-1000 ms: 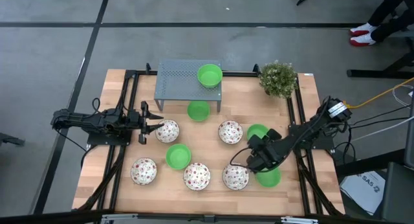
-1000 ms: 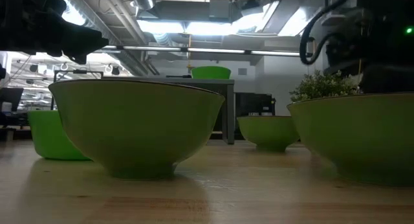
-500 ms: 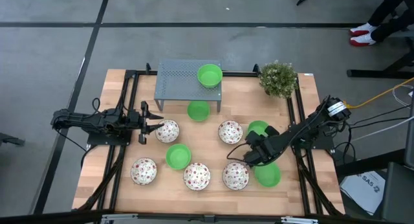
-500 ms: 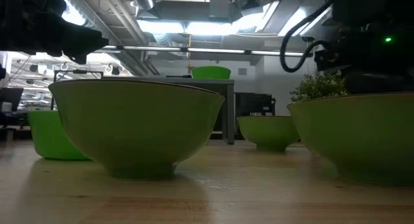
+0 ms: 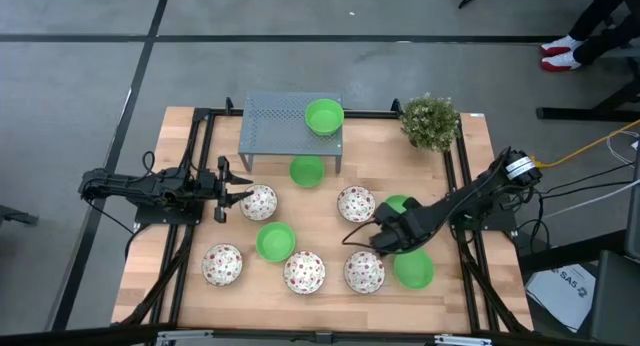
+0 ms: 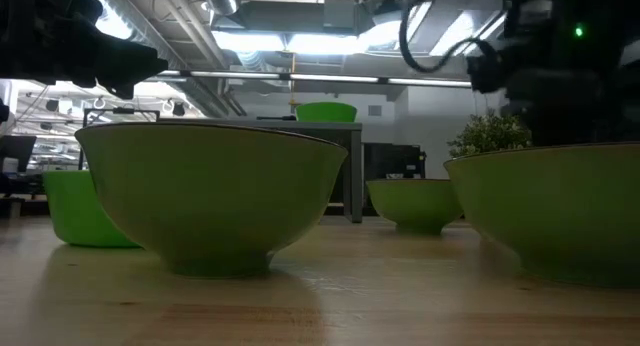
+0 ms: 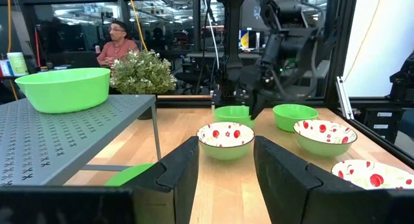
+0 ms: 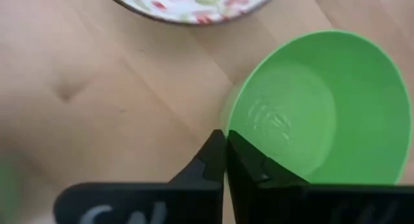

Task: Pick & Place Mini bowls
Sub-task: Stack the green bowl on the green bowl on the shelf

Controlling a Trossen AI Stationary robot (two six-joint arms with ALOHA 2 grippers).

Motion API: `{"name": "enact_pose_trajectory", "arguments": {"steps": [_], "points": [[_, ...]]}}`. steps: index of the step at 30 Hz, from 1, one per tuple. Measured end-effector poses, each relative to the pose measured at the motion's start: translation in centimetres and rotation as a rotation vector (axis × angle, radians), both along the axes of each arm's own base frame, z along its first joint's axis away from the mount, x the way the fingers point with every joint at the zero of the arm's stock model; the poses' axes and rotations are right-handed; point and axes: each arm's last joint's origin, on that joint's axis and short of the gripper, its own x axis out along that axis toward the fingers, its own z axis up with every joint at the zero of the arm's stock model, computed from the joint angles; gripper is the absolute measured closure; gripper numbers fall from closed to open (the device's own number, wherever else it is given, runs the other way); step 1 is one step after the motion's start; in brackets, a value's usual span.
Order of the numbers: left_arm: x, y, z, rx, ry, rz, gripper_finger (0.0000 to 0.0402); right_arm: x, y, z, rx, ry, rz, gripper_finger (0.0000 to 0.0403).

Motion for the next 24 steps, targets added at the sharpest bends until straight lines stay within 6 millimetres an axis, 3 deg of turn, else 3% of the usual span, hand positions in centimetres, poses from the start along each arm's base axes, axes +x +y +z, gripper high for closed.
{"name": "enact_pose_trajectory", "arguments": {"steps": [5, 11, 24], "points": [[0.0, 0.0, 0.0, 0.000, 0.000, 0.000, 0.0258, 1.2, 0.6, 3.2, 0.012, -0.026, 0.040, 0.0399], [0.0, 0.0, 0.0, 0.000, 0.000, 0.000, 0.0258, 2.5, 0.5, 8.8, -0.124, -0.131, 0.096, 0.0399], [0.0, 0.0, 0.0, 0.000, 0.000, 0.000, 0.0258, 5.1, -0.9, 22.1, -0.347, -0.594, 0.157, 0.0400]]}}
